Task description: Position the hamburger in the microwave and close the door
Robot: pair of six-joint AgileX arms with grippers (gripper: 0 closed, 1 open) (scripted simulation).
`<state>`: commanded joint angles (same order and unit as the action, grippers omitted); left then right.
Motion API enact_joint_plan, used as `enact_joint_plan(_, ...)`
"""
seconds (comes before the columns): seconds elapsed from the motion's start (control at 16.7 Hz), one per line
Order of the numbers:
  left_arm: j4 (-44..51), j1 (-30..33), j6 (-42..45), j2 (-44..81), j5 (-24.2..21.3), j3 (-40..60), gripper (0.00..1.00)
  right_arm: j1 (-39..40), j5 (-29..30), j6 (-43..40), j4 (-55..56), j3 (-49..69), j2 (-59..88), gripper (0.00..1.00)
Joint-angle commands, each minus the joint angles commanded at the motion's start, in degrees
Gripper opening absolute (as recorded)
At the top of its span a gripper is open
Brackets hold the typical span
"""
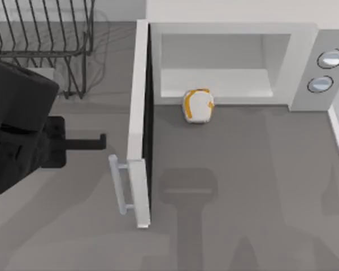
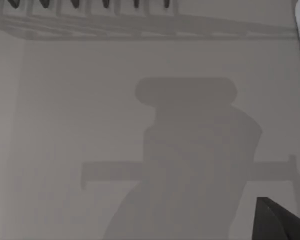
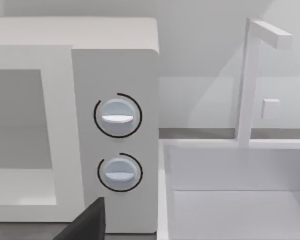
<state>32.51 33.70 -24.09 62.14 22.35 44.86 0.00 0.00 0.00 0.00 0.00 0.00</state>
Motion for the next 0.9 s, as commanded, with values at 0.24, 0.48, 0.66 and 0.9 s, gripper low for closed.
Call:
enact_joint_plan(0.24,-0.3,0.1,0.1,-0.1,0.1,-0.3,0.0,0.0,0.0,0.0,0.0,0.0,0.0,1.0)
enact_joint_plan(0.48,-6.6,0.1,0.3,2.4,0.0,-5.5,0.0,0.0,0.0,0.0,0.0,0.0,0.0,1.0)
enact_joint_plan(0.66,-16.1,0.0,0.3,4.2,-0.1,-10.4,0.0,0.0,0.0,0.0,0.0,0.0,0.0,1.0)
enact_joint_plan(0.9,-26.3,-0.2,0.3,7.5,-0.2,-17.6,0.0,0.0,0.0,0.0,0.0,0.0,0.0,1.0)
